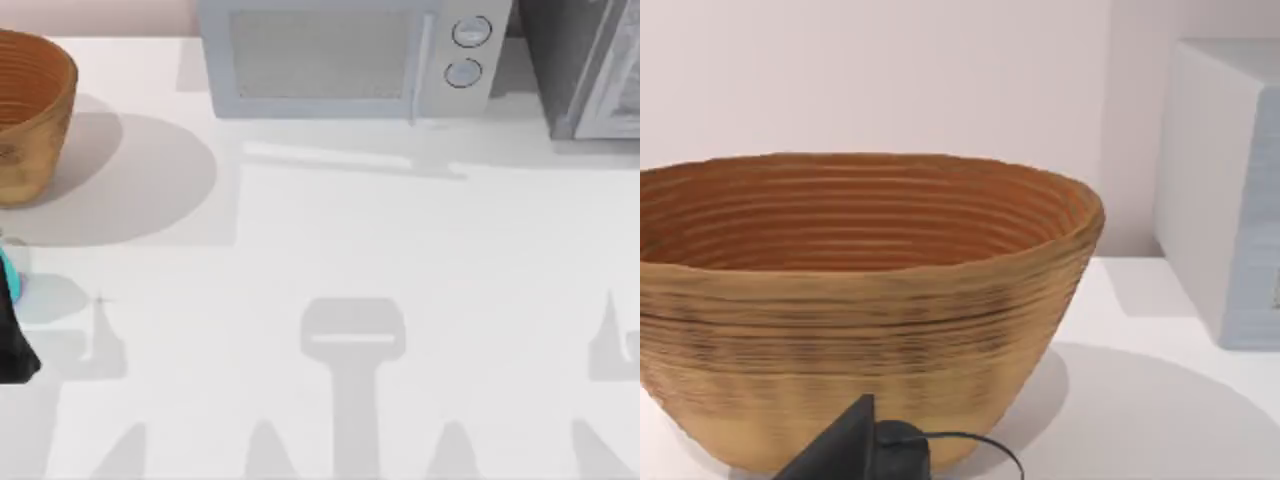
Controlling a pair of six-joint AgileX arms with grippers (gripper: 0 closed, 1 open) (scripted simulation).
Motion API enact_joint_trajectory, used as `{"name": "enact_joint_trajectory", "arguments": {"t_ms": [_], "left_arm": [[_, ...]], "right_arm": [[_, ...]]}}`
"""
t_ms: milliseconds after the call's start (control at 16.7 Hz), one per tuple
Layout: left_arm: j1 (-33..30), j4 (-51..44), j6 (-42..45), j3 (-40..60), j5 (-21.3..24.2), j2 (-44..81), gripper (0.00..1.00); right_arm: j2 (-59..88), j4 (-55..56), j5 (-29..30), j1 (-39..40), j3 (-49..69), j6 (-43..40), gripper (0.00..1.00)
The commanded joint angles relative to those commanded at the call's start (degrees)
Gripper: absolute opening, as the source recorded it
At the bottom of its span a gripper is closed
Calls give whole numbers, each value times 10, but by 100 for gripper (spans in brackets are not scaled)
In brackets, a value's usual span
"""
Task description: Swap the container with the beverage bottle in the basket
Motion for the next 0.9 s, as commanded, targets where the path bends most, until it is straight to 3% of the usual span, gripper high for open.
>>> {"name": "enact_joint_trajectory", "arguments": {"t_ms": [420,900], "left_arm": [[11,-45,9,80,13,78,100],[51,-249,48,412,71,438,100]], "right_arm": [[0,0,0,0,0,0,100],[0,0,0,0,0,0,100]]}}
